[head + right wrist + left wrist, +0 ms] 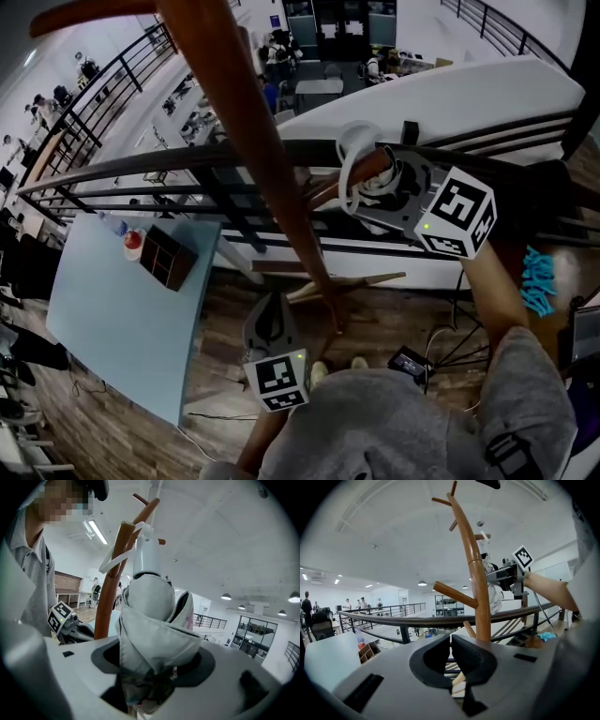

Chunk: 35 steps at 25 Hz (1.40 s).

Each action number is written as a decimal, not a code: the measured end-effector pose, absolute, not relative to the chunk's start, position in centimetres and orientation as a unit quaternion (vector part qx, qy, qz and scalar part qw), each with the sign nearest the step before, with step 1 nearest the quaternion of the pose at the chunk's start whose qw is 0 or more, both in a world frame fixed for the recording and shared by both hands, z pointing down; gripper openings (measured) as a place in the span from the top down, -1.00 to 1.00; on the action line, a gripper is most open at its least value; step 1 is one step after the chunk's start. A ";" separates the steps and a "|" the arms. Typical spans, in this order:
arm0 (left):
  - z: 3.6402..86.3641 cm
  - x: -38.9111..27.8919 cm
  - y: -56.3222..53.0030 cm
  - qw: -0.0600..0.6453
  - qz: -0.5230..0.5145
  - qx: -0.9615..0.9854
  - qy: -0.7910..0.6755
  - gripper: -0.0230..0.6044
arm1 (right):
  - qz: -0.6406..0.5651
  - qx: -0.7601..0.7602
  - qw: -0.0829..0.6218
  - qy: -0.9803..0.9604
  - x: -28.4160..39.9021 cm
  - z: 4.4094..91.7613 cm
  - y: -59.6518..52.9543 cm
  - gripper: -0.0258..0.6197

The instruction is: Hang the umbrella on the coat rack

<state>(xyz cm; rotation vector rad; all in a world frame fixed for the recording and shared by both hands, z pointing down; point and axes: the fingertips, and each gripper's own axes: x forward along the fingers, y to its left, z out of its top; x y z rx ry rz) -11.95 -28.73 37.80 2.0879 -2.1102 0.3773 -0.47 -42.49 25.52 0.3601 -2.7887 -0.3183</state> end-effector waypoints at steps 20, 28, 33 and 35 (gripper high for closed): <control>40.3 -9.0 -29.1 0.074 0.140 0.742 -0.652 0.85 | -0.002 0.164 0.224 -0.961 2.2 40.3 -37.4 0.01; 40.5 -7.9 -28.8 0.073 0.143 0.762 -0.628 0.85 | 0.032 0.175 0.224 -0.958 1.1 42.8 -34.6 0.01; 40.5 -8.1 -28.8 0.074 0.139 0.768 -0.621 0.85 | 0.059 0.184 0.207 -0.959 -0.6 43.5 -33.5 0.01; 40.7 -8.3 -28.7 0.075 0.137 0.770 -0.618 0.85 | 0.069 0.191 0.195 -0.960 -1.4 43.7 -33.3 0.01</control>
